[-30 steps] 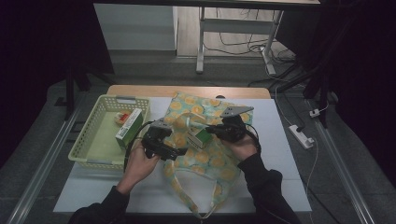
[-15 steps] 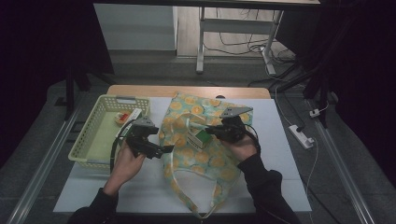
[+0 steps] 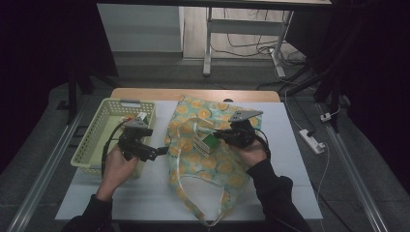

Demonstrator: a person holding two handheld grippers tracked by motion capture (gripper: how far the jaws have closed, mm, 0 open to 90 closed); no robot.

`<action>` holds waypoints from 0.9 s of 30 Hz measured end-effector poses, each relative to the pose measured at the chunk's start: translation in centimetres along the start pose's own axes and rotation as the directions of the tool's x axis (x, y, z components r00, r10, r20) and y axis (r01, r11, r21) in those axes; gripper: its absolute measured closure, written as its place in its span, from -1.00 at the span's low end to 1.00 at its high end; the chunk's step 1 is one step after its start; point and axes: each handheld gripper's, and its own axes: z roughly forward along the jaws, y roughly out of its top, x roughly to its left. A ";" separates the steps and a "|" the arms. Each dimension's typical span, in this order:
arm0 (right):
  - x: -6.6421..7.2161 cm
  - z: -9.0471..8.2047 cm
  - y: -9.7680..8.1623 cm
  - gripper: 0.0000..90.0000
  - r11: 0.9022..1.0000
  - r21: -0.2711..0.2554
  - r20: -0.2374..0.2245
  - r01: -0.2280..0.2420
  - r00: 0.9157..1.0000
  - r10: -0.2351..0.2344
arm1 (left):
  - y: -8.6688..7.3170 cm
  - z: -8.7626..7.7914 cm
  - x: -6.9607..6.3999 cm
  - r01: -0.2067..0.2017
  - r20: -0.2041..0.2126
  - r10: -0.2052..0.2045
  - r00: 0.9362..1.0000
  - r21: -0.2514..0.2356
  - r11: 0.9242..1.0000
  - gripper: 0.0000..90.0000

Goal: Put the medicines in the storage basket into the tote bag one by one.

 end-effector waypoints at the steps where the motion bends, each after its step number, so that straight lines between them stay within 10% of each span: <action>1: 0.0 0.0 0.0 0.99 1.000 -0.001 -0.002 0.000 1.000 0.000 | -0.1 -0.2 0.2 0.000 -0.013 0.001 1.000 0.008 1.000 -1.00; 15: 0.0 0.0 0.0 0.99 1.000 -0.003 -0.001 -0.006 1.000 0.006 | -1.2 -2.9 2.9 0.069 -0.154 -0.068 0.986 0.001 0.998 -1.00; 27: -0.2 0.0 -0.1 0.99 1.000 -0.001 0.002 -0.011 1.000 0.011 | -3.0 -3.5 5.7 0.167 -0.238 -0.153 0.959 0.037 0.985 -0.99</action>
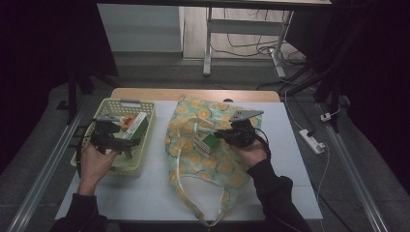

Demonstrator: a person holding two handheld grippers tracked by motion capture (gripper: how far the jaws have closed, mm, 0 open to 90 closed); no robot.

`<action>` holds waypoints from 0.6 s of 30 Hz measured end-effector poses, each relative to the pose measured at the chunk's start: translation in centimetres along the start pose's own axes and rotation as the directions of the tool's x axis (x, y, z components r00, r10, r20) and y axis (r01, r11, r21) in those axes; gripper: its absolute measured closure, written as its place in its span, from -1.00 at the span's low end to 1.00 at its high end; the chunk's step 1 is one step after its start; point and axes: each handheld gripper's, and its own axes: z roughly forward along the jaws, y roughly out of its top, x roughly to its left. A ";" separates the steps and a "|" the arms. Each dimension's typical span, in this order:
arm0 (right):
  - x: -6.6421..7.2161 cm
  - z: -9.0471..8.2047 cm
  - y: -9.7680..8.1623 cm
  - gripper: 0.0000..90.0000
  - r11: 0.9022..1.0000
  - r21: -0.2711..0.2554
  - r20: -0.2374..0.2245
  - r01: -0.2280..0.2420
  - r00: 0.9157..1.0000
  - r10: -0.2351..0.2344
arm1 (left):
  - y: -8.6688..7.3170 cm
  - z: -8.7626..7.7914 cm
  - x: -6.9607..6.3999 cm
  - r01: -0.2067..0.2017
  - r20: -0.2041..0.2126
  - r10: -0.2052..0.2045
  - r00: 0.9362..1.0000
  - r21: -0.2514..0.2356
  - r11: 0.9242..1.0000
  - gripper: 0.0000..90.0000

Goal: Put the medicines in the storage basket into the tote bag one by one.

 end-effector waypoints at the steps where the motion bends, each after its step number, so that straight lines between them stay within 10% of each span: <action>1: 0.0 0.0 0.0 0.99 1.000 0.000 -0.001 0.000 1.000 0.000 | -0.1 0.2 0.1 -0.004 -0.006 0.004 1.000 0.012 1.000 -1.00; 18: 0.0 0.0 0.0 0.99 1.000 0.002 -0.003 0.000 1.000 0.000 | -0.8 2.5 0.3 0.007 -0.114 0.010 0.993 0.146 0.989 -0.86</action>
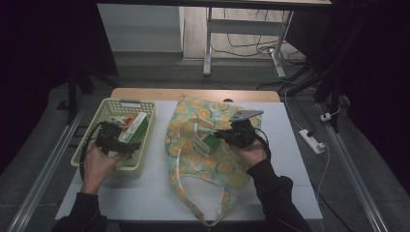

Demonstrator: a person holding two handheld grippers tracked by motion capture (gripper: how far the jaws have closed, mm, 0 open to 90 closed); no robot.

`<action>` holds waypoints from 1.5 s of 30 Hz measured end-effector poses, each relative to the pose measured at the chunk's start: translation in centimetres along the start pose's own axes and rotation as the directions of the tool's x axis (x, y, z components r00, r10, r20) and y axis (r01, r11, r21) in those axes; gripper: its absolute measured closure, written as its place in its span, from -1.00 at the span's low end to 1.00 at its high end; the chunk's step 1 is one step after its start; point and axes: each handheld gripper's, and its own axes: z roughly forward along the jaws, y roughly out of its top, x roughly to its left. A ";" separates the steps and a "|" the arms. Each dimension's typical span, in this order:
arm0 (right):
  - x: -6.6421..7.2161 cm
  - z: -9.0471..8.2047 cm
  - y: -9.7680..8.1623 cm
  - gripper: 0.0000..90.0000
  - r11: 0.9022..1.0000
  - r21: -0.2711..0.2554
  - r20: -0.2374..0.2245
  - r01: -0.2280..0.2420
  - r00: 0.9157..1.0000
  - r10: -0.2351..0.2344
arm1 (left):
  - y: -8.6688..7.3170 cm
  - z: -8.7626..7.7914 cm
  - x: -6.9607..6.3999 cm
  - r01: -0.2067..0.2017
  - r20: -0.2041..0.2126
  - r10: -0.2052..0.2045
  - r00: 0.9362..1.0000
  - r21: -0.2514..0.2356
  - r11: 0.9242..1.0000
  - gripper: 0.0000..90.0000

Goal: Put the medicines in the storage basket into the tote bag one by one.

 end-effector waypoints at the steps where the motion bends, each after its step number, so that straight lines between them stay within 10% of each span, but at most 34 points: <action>1: 0.0 0.0 0.0 0.99 1.000 0.000 0.000 0.000 1.000 0.000 | 0.0 0.0 0.0 -0.004 -0.005 0.004 1.000 0.001 1.000 -0.81; 19: -0.1 0.0 -0.1 0.99 1.000 0.002 0.001 0.002 1.000 -0.002 | -0.1 0.0 0.0 0.016 -0.007 -0.016 1.000 0.022 1.000 0.18; 45: -0.2 -0.2 -0.1 0.99 1.000 0.000 0.011 0.001 1.000 -0.001 | 0.0 -2.6 0.4 -0.001 -0.058 -0.002 0.998 -0.046 0.999 0.38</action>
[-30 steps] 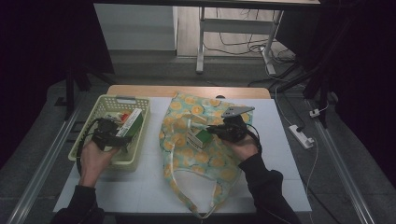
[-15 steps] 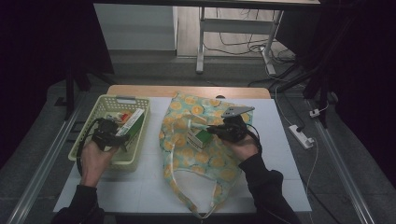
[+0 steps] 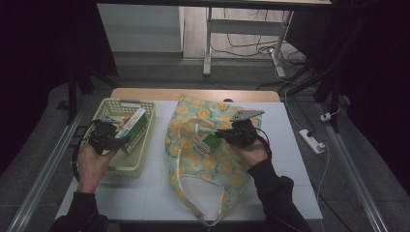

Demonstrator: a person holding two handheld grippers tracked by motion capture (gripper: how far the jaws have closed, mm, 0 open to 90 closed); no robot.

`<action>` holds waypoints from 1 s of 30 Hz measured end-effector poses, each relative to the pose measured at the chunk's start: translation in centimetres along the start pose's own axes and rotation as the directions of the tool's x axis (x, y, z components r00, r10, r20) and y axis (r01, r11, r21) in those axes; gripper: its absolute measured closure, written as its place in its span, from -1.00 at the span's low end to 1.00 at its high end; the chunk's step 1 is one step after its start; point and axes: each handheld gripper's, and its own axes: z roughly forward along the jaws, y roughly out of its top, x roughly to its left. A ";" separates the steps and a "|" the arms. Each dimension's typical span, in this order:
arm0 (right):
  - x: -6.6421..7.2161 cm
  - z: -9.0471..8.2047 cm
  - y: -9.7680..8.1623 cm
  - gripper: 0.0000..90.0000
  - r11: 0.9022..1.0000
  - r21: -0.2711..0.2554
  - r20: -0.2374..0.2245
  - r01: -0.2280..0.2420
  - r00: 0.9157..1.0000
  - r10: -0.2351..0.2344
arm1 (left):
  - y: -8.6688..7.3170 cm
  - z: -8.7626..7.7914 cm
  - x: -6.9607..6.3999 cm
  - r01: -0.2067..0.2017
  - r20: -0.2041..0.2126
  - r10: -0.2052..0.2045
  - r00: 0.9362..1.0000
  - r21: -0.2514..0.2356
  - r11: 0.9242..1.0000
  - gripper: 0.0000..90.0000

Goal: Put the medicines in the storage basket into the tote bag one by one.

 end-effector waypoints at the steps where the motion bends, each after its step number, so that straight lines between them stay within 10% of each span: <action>1: 0.0 0.0 0.0 0.99 1.000 -0.002 0.000 -0.002 1.000 0.002 | 0.0 -0.3 0.1 0.002 0.002 -0.002 1.000 -0.009 1.000 0.38; 30: 0.0 -0.7 0.3 0.99 0.999 -0.033 0.006 -0.006 1.000 0.006 | 0.8 -5.5 -1.4 -0.034 0.136 0.052 0.989 -0.131 0.991 0.38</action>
